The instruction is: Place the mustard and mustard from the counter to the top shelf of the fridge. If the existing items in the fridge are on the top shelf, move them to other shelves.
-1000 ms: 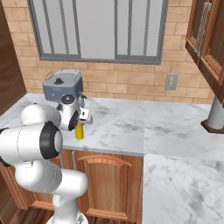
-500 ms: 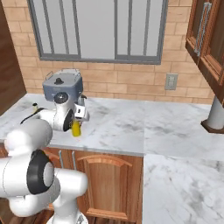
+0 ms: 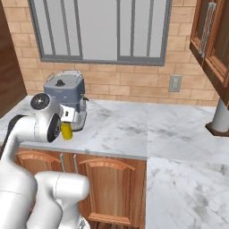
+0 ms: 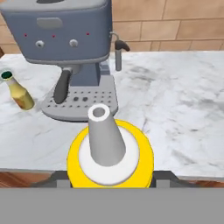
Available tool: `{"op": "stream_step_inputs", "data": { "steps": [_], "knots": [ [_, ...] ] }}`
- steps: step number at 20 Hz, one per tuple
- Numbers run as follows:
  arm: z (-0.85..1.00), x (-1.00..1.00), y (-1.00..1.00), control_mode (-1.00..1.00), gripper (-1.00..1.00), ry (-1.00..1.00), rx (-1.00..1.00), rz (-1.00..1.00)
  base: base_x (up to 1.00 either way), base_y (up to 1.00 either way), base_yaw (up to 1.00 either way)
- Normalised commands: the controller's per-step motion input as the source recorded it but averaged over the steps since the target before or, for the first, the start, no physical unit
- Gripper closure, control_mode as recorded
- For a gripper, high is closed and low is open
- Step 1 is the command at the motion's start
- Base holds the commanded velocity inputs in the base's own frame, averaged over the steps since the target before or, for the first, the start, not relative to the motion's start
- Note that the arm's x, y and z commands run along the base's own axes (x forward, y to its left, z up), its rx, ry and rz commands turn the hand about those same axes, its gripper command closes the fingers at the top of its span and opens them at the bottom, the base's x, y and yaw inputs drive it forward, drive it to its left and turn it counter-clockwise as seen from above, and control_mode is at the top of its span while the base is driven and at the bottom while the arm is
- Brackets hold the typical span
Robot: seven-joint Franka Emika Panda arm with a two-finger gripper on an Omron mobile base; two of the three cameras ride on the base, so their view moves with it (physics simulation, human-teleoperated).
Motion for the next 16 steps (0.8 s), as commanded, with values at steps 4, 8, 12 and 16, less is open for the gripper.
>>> {"op": "stream_step_inputs", "data": {
  "steps": [4, 8, 12, 16],
  "knots": [
    [1.0, -1.0, 0.0, -1.0, 1.0, 0.0, 0.0, 0.0, 0.0, 0.0, 0.0],
    [0.96, -1.0, -0.04, -1.0, 1.0, 0.0, 0.0, 0.0, 0.0, 0.0, 0.0],
    [0.78, -1.0, -0.05, -1.0, 1.0, 0.0, 0.0, 0.0, 0.0, 0.0, 0.0],
    [0.6, -0.92, -0.14, -1.0, 1.0, 0.0, 0.0, 0.0, 0.0, 0.0, 0.0]
  ]
}}
